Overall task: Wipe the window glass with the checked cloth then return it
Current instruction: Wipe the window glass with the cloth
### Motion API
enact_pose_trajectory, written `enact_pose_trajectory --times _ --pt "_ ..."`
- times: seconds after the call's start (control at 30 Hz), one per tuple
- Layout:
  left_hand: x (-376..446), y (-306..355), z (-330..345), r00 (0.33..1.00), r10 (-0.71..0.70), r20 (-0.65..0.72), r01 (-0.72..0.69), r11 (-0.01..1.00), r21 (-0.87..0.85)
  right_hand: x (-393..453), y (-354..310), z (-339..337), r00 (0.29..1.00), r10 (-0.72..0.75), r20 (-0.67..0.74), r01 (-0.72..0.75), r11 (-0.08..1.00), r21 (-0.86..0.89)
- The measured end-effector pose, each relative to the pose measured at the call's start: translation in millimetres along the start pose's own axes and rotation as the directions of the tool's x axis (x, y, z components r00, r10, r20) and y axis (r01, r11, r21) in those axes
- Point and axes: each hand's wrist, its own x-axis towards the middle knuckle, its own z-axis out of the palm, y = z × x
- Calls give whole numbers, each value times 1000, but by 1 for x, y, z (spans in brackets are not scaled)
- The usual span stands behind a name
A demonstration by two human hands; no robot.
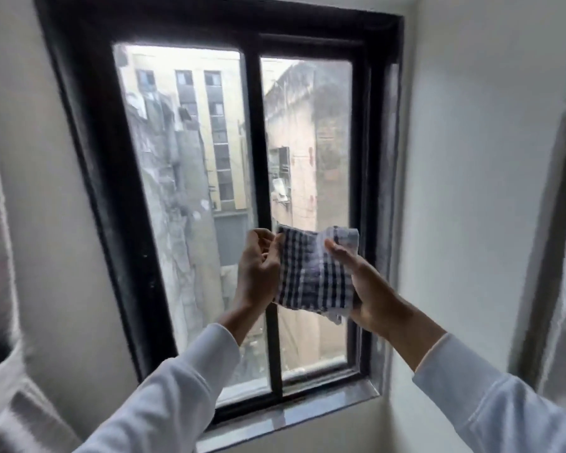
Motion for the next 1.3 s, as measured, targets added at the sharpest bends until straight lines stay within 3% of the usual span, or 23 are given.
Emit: enact_pose_trajectory --times 0.07,0.17,0.23,0.33,0.4,0.47,0.53,0.6,0.67,0.7,0.8,0.87,0.97,1.0,1.03,1.07,1.13,1.17,1.2,1.23,1.3 --pt "13 -7 -16 1000 5 -4 -5 1000 -3 21 11 21 987 84 139 -93 994 58" --pt "34 -33 -42 999 -43 -1 43 999 -16 61 36 40 994 73 83 -82 991 107" --pt "50 -59 -62 999 -29 -42 32 996 78 89 56 46 998 -31 -51 37 992 117" --pt "90 -95 -101 969 172 -179 -63 867 494 135 82 51 909 -303 -285 285 953 -105" --pt "128 -112 -128 930 286 -231 -67 750 658 173 90 59 837 -498 -224 430 854 -292" --pt "167 -123 -154 879 407 -247 -94 657 748 218 93 72 726 -685 -59 559 638 -530" --pt "199 -132 -174 801 564 -203 -152 518 842 268 101 80 565 -801 199 606 239 -758" --pt "220 -139 -181 751 643 -149 -168 405 899 304 122 87 540 -752 379 551 -25 -834" --pt "228 -143 -182 744 641 -190 -133 421 897 322 146 98 575 -659 484 512 -171 -842" --pt "230 -145 -183 737 643 -209 -128 436 891 328 154 106 559 -630 540 519 -242 -820" --pt "232 -151 -189 704 680 -203 -158 429 889 356 132 131 388 -627 676 524 -453 -721" --pt "233 -153 -193 688 699 -194 -204 443 873 375 103 126 328 -732 597 459 -429 -778" --pt "233 -154 -199 705 689 -169 -233 449 862 357 120 90 389 -878 278 326 -151 -933" --pt "232 -154 -200 710 686 -156 -242 447 861 340 144 87 427 -870 245 304 -117 -946" --pt "232 -154 -202 710 689 -145 -250 439 863 326 169 94 460 -834 304 314 -168 -934" --pt "232 -154 -204 706 694 -138 -252 428 868 321 186 104 467 -769 436 355 -289 -889" --pt "231 -155 -207 700 704 -120 -262 410 874 337 173 126 386 -633 671 411 -533 -739" --pt "232 -156 -209 694 712 -107 -276 400 874 349 150 133 347 -633 692 397 -570 -720" --pt "232 -157 -210 690 717 -98 -285 393 874 361 130 133 334 -686 646 378 -530 -759" --pt "232 -157 -211 694 714 -93 -284 390 876 366 115 127 352 -768 535 353 -421 -836" --pt "231 -157 -210 714 693 -100 -247 383 890 352 124 111 444 -862 244 238 -150 -960"
